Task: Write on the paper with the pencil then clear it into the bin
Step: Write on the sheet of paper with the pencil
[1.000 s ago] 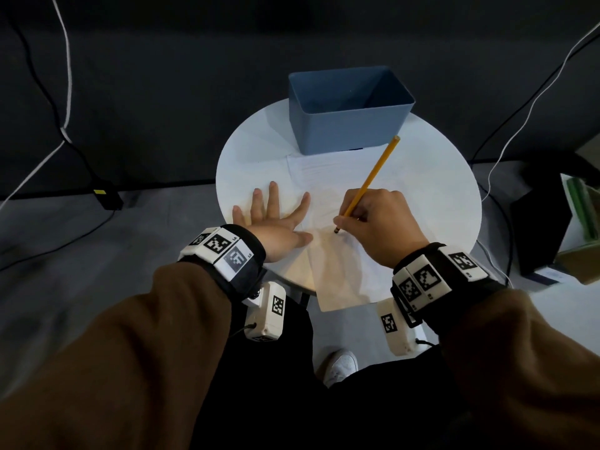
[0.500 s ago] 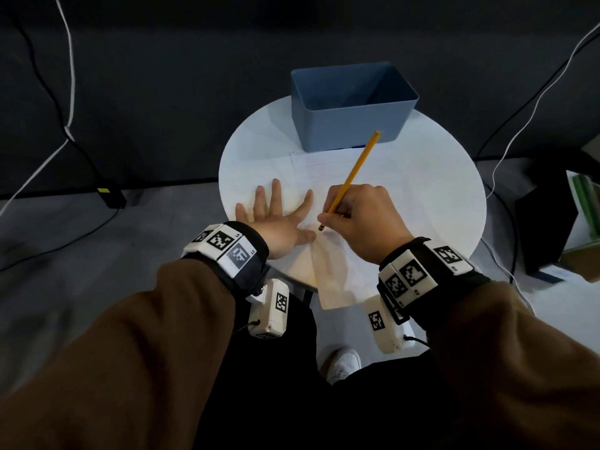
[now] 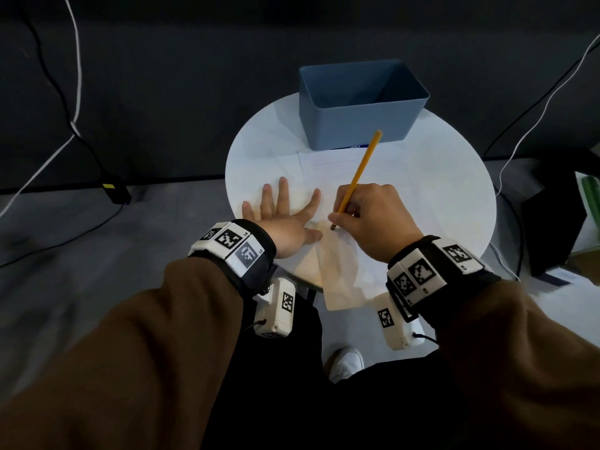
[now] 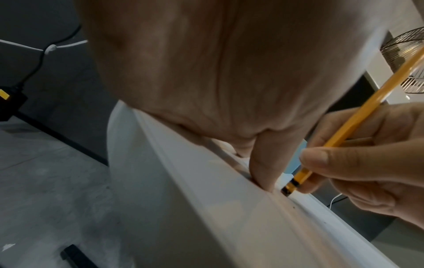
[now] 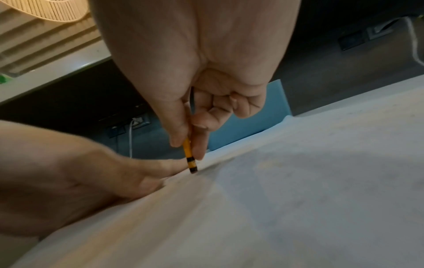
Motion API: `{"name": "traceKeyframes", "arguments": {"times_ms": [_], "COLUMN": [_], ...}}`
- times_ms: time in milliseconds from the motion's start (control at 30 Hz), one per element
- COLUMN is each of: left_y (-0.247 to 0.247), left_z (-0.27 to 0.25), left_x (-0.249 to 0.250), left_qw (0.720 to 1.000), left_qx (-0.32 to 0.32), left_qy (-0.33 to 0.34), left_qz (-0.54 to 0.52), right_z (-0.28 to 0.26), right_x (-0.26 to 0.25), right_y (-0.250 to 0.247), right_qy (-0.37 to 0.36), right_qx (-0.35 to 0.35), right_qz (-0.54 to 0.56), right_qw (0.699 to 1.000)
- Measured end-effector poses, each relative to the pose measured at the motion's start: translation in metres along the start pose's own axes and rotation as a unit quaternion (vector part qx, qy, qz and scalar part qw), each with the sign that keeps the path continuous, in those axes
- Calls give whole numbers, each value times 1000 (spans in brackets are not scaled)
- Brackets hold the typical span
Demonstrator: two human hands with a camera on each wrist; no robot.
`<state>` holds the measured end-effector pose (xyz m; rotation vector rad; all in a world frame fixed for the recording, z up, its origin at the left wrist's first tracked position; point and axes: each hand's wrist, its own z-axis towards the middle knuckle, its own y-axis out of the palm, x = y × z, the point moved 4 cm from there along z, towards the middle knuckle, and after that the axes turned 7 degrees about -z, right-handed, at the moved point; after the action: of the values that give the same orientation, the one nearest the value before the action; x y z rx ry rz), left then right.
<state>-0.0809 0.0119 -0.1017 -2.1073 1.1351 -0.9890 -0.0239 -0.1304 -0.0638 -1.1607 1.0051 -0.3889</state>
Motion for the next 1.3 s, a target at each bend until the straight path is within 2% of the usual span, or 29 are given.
{"name": "traceKeyframes", "arguments": {"times_ms": [200,433,633,833,1100,1300], "left_y": [0,-1,0,-1,-1,-1], "left_z": [-2,-3,-1,-1,-2,-2], "left_x": [-2,1,-2,0,-1,1], "left_qw": [999,1000,999,1000,999,1000], "left_qx": [-2,-3,-7,-7,-8,-9], "left_qy": [14,3,14,-1,13,4], "left_qz": [-33,-17,-41,-2,-32,-19], "right_z": [1,-6,-8,-12,-10,-13], "right_x": [29,8,24,5,27,14], "right_y": [-20,-3,-18,-3,-19,-6], "right_qy": [61,16,49,7,54,34], "right_qx": [44,14,47,4,43,3], "right_qz": [-16,24,6,32,11,28], "right_qw": [997,999,998,999,998,999]}}
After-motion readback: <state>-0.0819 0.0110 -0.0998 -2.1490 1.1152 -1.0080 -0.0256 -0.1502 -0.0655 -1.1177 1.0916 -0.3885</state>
